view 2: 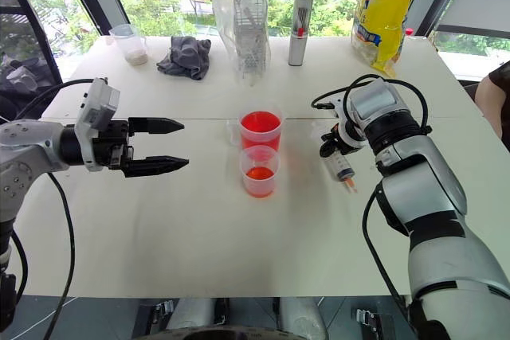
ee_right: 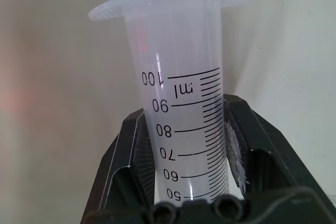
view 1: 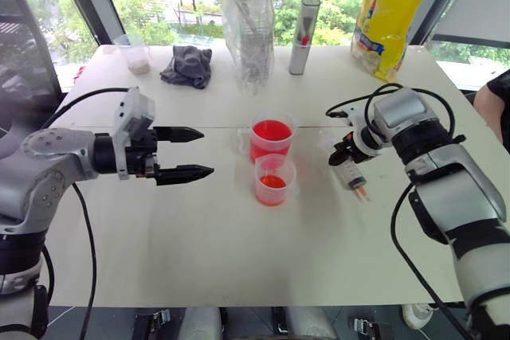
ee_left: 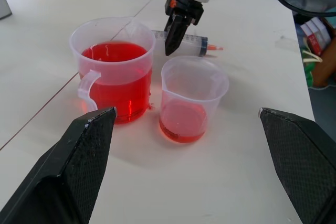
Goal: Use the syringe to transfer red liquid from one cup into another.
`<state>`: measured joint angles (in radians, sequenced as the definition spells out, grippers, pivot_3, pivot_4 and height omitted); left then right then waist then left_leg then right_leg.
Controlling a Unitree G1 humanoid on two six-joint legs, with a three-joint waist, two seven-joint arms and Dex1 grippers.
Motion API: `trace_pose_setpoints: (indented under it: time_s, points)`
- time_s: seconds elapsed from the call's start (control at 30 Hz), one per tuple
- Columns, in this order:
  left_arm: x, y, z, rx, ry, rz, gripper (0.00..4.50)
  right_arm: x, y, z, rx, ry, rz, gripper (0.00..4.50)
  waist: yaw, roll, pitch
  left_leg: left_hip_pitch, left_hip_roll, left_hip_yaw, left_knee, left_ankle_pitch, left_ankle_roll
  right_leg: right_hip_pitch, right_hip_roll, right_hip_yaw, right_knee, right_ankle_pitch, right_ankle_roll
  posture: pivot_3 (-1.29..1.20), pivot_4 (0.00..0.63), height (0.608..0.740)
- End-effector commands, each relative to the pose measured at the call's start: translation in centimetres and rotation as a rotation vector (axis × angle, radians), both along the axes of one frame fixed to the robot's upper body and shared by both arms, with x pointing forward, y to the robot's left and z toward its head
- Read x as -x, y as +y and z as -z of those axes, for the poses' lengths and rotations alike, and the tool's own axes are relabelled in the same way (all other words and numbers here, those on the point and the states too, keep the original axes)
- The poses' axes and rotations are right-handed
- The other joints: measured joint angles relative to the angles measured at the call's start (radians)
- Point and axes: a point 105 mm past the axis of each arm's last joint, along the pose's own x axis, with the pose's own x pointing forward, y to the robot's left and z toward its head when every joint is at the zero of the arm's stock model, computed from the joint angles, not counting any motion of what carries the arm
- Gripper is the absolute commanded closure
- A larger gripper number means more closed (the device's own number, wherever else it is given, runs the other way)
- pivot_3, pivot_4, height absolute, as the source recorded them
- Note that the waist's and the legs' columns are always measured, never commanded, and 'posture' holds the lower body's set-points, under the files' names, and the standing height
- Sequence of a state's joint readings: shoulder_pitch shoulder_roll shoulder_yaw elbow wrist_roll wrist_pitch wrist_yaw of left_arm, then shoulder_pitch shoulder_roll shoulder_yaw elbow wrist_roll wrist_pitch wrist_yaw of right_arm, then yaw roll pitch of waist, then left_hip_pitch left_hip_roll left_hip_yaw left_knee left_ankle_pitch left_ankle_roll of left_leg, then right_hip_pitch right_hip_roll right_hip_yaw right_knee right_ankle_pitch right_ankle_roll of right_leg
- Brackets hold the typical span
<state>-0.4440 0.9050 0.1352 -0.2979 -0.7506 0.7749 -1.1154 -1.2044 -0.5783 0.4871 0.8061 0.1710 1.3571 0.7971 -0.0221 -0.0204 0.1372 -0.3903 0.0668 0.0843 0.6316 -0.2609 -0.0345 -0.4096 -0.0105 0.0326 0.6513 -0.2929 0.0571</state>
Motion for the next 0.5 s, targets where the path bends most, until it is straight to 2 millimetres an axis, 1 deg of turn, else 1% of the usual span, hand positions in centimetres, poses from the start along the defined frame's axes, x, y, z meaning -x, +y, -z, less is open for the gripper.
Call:
trace_pose_setpoints:
  time_s: [0.03, 0.1, 0.13, 0.17, 0.23, 0.27, 0.3, 0.43, 0.5]
  points:
    - [0.1, 0.0, -1.2, -0.003, -0.061, 0.007, 0.00, -0.2, 0.5, -1.3, -0.040, -0.041, -0.005, 3.06, 0.001, 0.000, 0.000, 0.000, 0.000, 0.000, 0.000, 0.000, 0.000, 0.000, 0.000, 0.000, 0.000, 0.000, 0.000, 0.00, 0.150, 0.740]
    - [0.0, 0.0, -1.4, -0.001, -0.066, 0.005, 0.00, -0.4, 0.9, -3.1, -0.104, -0.102, 0.002, 3.06, 0.001, 0.001, 0.001, 0.000, 0.000, 0.000, 0.000, 0.000, 0.000, 0.000, 0.000, 0.000, 0.000, 0.000, 0.000, 0.00, 0.150, 0.740]
    - [-0.1, 0.1, -1.5, 0.000, -0.071, 0.003, 0.00, -0.6, 1.1, -4.5, -0.136, -0.166, -0.020, 3.06, 0.002, 0.001, 0.001, -0.001, 0.000, 0.000, 0.000, 0.000, 0.000, -0.001, 0.000, 0.000, 0.000, 0.000, 0.000, 0.00, 0.150, 0.740]
    - [-0.2, 0.1, -1.5, 0.000, -0.074, 0.001, 0.00, -0.6, 1.2, -5.4, -0.154, -0.212, -0.036, 3.06, 0.003, 0.001, 0.001, -0.001, 0.000, 0.000, 0.000, 0.000, 0.000, -0.001, 0.000, 0.000, 0.000, 0.000, 0.000, 0.00, 0.150, 0.740]
    - [-0.6, 0.0, -2.0, 0.009, -0.088, 0.000, 0.00, -1.1, 1.4, -10.2, -0.169, -0.503, -0.098, 3.06, 0.006, 0.001, 0.001, -0.001, 0.000, 0.000, -0.001, 0.000, 0.000, -0.001, 0.000, 0.000, 0.000, 0.000, 0.000, 0.00, 0.150, 0.740]
    - [-0.7, -0.1, -2.2, 0.014, -0.095, 0.001, 0.00, -1.0, 1.7, -12.5, -0.155, -0.669, -0.155, 3.06, 0.010, 0.001, 0.001, -0.002, 0.000, 0.000, -0.001, 0.000, 0.000, -0.001, 0.000, 0.000, -0.001, 0.000, 0.000, 0.00, 0.150, 0.740]
    - [-0.9, -0.2, -2.4, 0.016, -0.104, 0.001, 0.00, -0.5, 2.1, -14.4, -0.146, -0.800, -0.205, 3.06, 0.011, 0.001, 0.001, -0.002, 0.000, -0.001, -0.001, 0.000, 0.000, -0.001, 0.000, -0.001, -0.001, 0.000, 0.000, 0.00, 0.150, 0.740]
    - [-1.7, -0.4, -3.0, 0.023, -0.119, 0.010, 0.00, 1.2, 4.8, -17.8, -0.295, -1.018, -0.258, 3.06, 0.002, 0.000, 0.000, -0.001, 0.000, 0.000, -0.001, 0.000, 0.000, 0.000, 0.000, -0.001, -0.001, 0.000, 0.000, 0.00, 0.150, 0.740]
    - [-2.1, -0.7, -3.5, 0.032, -0.130, 0.019, 0.00, 2.3, 6.6, -20.2, -0.328, -1.229, -0.349, 3.06, 0.000, 0.000, 0.000, 0.001, 0.000, 0.000, -0.001, 0.000, 0.000, 0.001, 0.001, -0.001, 0.000, 0.000, 0.000, 0.00, 0.150, 0.740]
